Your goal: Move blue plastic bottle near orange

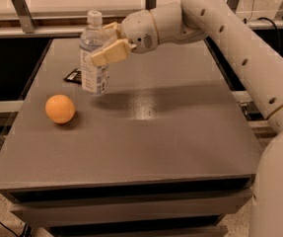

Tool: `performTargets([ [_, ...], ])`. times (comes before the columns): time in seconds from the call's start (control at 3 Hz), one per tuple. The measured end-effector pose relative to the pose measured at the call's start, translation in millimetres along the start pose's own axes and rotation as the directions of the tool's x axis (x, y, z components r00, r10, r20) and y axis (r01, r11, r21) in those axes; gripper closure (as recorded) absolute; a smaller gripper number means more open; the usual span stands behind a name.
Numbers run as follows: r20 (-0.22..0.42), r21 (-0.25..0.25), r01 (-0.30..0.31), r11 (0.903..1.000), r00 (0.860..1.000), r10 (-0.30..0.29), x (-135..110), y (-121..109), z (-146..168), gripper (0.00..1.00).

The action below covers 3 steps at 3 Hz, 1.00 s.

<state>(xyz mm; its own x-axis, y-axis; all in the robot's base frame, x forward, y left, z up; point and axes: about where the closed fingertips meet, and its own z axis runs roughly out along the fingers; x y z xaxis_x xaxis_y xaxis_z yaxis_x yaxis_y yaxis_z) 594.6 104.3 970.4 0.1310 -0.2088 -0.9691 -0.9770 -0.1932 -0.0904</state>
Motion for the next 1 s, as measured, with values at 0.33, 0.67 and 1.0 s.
performTargets([
  [0.33, -0.021, -0.055, 0.011, 0.9984, 1.000, -0.013, 0.5, 6.8, 14.5, 1.00],
  [0.67, -0.041, -0.102, 0.026, 0.9944, 0.999, -0.030, 2.5, 13.5, 25.0, 1.00],
  [1.0, -0.058, -0.131, 0.033, 0.9909, 0.997, -0.041, 4.9, 17.2, 30.9, 0.83],
])
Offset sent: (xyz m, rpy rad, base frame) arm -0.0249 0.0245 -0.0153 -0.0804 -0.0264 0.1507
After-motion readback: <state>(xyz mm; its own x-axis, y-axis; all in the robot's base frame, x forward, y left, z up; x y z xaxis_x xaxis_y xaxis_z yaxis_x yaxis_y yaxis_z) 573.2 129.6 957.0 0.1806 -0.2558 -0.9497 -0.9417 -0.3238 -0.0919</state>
